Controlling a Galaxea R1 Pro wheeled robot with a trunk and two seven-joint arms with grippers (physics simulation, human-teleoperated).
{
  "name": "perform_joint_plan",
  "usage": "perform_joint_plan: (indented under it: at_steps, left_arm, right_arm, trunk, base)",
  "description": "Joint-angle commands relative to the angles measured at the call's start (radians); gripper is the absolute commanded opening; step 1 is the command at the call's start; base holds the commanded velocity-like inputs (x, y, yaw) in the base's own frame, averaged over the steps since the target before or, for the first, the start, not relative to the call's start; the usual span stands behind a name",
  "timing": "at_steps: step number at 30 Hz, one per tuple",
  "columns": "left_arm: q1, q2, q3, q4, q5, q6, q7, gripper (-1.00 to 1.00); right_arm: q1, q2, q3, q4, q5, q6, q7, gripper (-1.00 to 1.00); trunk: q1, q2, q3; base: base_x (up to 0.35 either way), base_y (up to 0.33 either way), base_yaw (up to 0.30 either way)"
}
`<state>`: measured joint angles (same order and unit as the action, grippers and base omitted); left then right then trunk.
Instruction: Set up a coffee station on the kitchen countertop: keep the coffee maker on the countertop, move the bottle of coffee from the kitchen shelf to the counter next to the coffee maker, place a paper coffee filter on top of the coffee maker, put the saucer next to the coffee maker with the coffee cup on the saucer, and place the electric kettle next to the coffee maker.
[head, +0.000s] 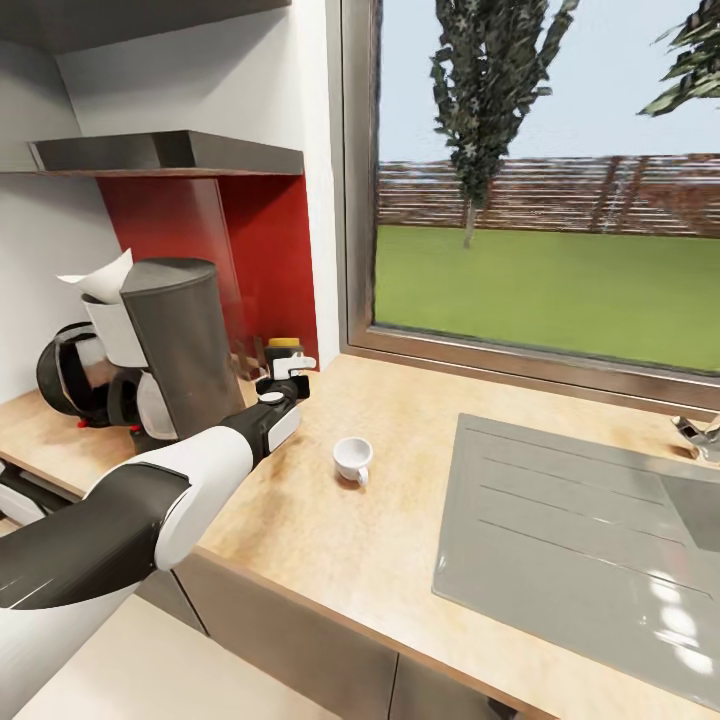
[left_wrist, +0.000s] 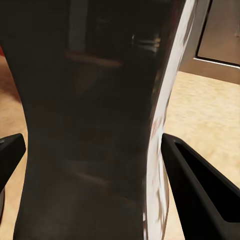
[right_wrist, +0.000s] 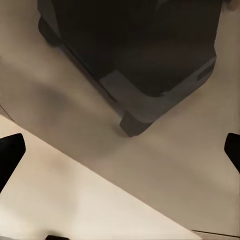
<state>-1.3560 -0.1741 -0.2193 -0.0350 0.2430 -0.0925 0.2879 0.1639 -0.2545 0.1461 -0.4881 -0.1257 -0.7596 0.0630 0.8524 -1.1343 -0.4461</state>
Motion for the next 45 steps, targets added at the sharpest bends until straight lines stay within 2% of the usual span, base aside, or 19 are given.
perform_joint_plan:
  at_steps: [1, 30, 45]
  left_arm:
    - [-0.001, 0.0, -0.009, 0.001, 0.009, -0.003, 0.004, -1.0]
    - [-0.001, 0.0, -0.009, 0.001, 0.009, -0.003, 0.004, -1.0]
    - [-0.001, 0.0, -0.009, 0.001, 0.009, -0.004, 0.004, -1.0]
  right_arm:
    - [0.0, -0.001, 0.004, -0.001, -0.011, -0.001, 0.006, 1.0]
    - [0.0, -0.001, 0.004, -0.001, -0.011, -0.001, 0.006, 1.0]
    - [0.0, -0.001, 0.004, -0.001, -0.011, -0.001, 0.006, 1.0]
  trunk:
    - [0.0, -0.001, -0.001]
    - [0.0, -0.001, -0.044]
    - [0.0, -0.001, -0.058]
  base:
    - [0.0, 0.0, 0.0]
    - [0.0, 0.0, 0.0]
    - [0.0, 0.0, 0.0]
